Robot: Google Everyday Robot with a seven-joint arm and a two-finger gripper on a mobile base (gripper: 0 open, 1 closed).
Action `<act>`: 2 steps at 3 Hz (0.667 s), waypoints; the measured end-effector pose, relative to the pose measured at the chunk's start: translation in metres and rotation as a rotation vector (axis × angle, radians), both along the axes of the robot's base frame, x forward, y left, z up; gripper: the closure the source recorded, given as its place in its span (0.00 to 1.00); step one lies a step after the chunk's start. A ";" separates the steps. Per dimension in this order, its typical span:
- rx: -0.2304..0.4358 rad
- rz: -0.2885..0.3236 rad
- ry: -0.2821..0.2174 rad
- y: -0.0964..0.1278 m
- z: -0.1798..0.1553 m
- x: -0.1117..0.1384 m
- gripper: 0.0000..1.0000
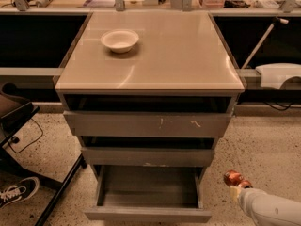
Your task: Pick coke can from bottom drawer and place on counter
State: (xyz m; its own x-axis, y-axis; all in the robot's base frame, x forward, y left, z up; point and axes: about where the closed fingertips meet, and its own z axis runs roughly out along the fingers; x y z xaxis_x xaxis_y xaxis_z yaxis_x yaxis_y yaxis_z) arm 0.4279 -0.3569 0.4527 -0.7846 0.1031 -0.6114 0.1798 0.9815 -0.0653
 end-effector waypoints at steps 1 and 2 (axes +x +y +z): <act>0.000 0.000 0.000 0.000 0.000 0.000 1.00; -0.012 -0.018 -0.001 -0.016 0.037 0.007 1.00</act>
Offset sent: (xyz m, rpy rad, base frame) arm 0.0261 -0.0619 0.1389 -0.0473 -0.0049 -0.0681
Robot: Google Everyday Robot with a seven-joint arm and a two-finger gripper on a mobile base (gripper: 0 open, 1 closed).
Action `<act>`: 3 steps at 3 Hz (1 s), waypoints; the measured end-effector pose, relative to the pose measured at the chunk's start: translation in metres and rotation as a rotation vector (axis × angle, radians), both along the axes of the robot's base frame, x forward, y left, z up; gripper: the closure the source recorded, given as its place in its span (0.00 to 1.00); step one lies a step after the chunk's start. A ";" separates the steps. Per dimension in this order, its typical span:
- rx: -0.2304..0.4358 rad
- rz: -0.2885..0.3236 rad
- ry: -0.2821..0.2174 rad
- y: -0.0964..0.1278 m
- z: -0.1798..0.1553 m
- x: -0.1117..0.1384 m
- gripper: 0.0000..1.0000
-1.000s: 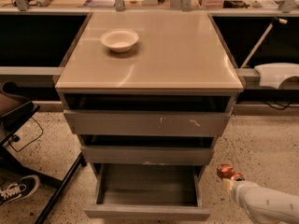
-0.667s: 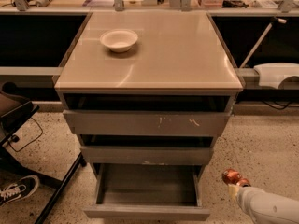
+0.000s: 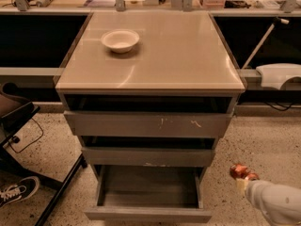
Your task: Pick coke can from bottom drawer and place on counter
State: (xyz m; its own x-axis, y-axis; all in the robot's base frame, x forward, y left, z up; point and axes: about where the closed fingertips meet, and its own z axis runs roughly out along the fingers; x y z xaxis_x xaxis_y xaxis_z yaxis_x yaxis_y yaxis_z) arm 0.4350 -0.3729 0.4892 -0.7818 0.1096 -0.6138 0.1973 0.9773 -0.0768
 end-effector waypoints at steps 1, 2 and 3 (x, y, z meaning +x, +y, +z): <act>-0.030 -0.015 -0.006 -0.011 0.064 0.007 1.00; -0.073 -0.058 -0.053 -0.017 0.123 0.003 1.00; -0.146 -0.076 -0.141 -0.005 0.189 0.009 1.00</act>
Offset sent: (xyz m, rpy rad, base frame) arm 0.0197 -0.0241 0.4052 -0.1436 -0.4043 -0.2043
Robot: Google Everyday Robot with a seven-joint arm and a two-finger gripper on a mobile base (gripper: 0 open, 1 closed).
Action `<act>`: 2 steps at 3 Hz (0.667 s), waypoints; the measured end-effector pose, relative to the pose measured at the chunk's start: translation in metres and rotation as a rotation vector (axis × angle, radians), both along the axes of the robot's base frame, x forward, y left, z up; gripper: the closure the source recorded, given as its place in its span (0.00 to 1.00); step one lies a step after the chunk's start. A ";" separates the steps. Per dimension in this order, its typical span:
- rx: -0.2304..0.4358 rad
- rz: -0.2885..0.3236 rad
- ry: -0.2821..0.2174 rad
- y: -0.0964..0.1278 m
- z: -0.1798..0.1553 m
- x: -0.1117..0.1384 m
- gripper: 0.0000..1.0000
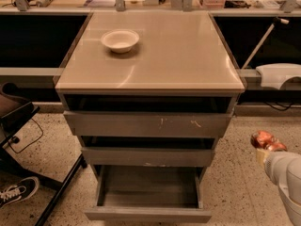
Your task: Pick coke can from bottom drawer and place on counter
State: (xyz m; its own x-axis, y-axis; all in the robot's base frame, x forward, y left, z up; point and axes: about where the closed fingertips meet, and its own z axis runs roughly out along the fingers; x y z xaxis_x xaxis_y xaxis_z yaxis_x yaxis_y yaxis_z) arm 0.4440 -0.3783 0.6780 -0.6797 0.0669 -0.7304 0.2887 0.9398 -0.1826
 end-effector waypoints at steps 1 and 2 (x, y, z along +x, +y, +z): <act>-0.071 0.031 -0.118 0.039 0.087 0.006 1.00; -0.086 0.034 -0.257 0.077 0.183 -0.016 1.00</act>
Offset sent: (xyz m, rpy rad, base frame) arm -0.0716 0.1303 0.3606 -0.0886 -0.5131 0.0096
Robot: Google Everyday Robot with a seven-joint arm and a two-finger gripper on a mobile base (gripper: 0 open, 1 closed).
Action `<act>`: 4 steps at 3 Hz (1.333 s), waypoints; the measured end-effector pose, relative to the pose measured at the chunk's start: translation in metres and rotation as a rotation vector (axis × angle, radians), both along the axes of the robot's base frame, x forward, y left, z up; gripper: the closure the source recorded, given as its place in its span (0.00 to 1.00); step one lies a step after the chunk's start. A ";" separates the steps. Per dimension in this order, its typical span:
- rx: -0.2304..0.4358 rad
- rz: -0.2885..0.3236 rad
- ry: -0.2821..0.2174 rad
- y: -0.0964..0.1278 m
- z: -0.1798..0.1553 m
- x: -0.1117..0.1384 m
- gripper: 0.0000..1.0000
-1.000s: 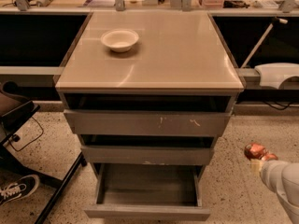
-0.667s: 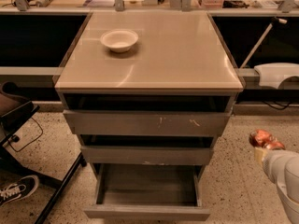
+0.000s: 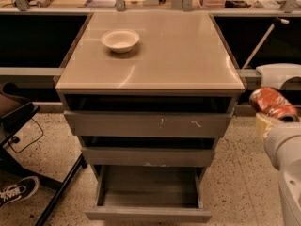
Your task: Pick coke can from bottom drawer and place on counter
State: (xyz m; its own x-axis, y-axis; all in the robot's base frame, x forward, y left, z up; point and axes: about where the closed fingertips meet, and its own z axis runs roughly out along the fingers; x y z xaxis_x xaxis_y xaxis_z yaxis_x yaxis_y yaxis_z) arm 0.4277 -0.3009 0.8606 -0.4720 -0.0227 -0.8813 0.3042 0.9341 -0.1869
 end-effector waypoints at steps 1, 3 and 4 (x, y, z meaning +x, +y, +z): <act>0.022 -0.001 -0.051 0.011 0.027 -0.013 1.00; 0.084 0.231 -0.124 0.073 0.078 0.048 1.00; 0.137 0.371 -0.167 0.140 0.123 0.111 1.00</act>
Offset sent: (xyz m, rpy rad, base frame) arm 0.0199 0.0501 0.0694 0.0302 -0.1200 0.1855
